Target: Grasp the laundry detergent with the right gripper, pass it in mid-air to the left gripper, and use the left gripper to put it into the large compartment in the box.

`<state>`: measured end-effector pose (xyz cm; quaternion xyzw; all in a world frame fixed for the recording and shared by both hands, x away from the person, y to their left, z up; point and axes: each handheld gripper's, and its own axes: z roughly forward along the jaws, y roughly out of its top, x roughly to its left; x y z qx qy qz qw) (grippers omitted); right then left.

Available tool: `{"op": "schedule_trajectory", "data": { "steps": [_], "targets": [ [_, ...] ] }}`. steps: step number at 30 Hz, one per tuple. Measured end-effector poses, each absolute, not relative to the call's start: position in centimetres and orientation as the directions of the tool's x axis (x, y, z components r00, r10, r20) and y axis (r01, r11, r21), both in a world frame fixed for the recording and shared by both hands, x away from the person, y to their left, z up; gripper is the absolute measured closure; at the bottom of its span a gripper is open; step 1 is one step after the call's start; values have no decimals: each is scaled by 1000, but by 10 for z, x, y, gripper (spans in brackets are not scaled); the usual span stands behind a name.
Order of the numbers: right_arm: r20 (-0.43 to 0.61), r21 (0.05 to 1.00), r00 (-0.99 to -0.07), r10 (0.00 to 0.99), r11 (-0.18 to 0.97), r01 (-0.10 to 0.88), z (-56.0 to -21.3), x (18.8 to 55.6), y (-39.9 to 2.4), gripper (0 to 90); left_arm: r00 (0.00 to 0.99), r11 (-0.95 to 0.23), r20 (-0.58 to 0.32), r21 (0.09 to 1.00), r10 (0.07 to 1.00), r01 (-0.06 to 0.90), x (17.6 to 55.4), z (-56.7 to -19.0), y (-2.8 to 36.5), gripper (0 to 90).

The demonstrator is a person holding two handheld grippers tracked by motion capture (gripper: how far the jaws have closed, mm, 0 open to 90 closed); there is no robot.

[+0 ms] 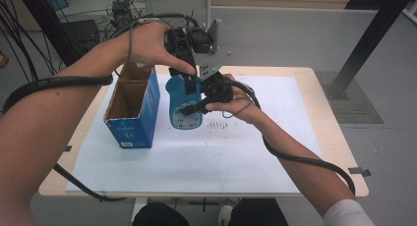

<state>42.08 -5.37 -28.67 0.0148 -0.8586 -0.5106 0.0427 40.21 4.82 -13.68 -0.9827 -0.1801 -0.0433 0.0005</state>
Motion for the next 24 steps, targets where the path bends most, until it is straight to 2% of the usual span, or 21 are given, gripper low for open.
{"op": "schedule_trajectory", "data": {
  "steps": [24],
  "targets": [
    [57, 885, -995, -80, 466, 13, -279, 420, -51, 435, 934, -937, 75, 8, 348, 349, 405, -144, 50, 54]
  ]
}}
